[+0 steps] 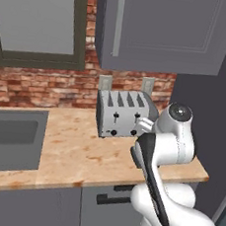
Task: Take the fish from the fridge and place it on the digital scale on the counter by the fridge. Wait a few seconds for a reading, then move it to the plate on the dining counter.
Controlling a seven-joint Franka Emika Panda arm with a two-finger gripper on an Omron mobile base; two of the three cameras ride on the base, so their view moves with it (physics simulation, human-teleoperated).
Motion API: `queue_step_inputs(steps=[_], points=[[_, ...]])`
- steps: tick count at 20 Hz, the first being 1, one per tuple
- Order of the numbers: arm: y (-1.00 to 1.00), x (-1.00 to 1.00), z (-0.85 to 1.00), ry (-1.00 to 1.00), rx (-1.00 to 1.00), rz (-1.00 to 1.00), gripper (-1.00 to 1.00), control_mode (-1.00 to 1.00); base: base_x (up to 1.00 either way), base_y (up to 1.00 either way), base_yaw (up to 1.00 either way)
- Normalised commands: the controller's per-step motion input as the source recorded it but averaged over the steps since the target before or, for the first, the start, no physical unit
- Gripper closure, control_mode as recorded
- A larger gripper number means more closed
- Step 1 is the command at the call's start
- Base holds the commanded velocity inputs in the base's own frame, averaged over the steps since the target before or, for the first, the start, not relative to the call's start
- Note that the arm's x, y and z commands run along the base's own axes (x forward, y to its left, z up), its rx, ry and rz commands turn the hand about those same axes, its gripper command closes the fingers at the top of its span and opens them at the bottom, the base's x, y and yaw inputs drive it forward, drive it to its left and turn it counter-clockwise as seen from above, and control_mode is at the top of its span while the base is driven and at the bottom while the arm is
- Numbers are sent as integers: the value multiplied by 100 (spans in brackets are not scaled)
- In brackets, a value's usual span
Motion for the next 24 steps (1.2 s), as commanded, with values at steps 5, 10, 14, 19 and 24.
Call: queue_step_inputs(steps=[5,10,14,19,24], points=[[0,-3,2,0,-1,0,-100,-100,0,0,0],[0,0,0,0,0,0,-100,-100,0,0,0],[0,0,0,3,0,0,-100,-100,0,0,0],[0,0,0,2,0,0,-100,-100,0,0,0],[0,0,0,0,0,0,-100,-100,0,0,0]])
